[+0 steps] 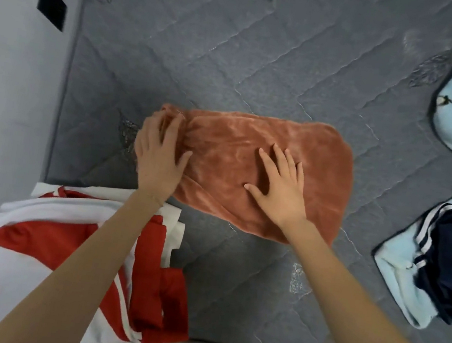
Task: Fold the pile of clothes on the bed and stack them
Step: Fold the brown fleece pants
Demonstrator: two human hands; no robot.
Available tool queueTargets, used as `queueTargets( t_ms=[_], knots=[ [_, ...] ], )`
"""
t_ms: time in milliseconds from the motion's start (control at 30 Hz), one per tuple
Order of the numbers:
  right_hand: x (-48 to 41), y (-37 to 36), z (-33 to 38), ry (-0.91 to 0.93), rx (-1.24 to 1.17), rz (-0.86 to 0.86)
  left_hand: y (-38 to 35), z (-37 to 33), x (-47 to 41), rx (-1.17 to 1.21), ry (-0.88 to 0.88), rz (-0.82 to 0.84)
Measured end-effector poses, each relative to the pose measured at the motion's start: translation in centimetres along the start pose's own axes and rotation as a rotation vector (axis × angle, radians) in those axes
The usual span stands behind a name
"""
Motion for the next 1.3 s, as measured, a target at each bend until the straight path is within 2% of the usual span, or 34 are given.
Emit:
queueTargets(
  t_ms=[133, 300, 467, 600, 667, 767, 967, 1100, 1300],
  knots=[
    [1.5, 1.0, -2.1, -0.049, -0.026, -0.117, -3.0, -5.3, 1.4, -0.072, -0.277, 0.172],
    [3.1, 2.4, -6.3, -0.159, -0.056, -0.195, -6.8, -10.5, 3.3, -0.086, -0.403, 0.339],
    [3.9, 3.4, -9.8, -0.304, -0.298, -0.229, -9.3, -12.3, 3.6, -0.265, -0.358, 0.408],
    [3.7, 3.5, -10.9, -0.492, -0.866, -0.16, -10.0, -12.5, 4.0, -0.27, -0.333, 0.357],
    [3.5, 3.3, -11.4, -0.63, -1.022, -0.12, -10.1, -12.8, 4.4, -0.224, -0.315, 0.294],
    [3.4, 3.5, -12.3, -0.665, -1.076, -0.188, -10.0, -13.7, 5.3, -0.165, -0.278, 0.22],
    [4.4, 6.7, -14.5, -0.553, -1.175, -0.237, -9.7, -18.3, 6.7, 0.07, -0.134, 0.115],
    [6.7, 10.0, -17.7, -0.584, -1.124, -0.349, -10.7, -23.5, 7.6, 0.168, -0.145, 0.198],
    [9.7, 15.2, -21.4, -0.632, -1.072, -0.568, -12.2, -30.8, 8.1, 0.415, -0.17, 0.427]
  ],
)
Point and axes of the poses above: each hand's wrist, its own x-axis away from the middle knuckle, its own y-axis out of the back of the hand, z = x × y, the point moved 1 cm from there along -x, towards the middle knuckle, and after that the axes turned 6 degrees about -x, right-handed, at the moved point
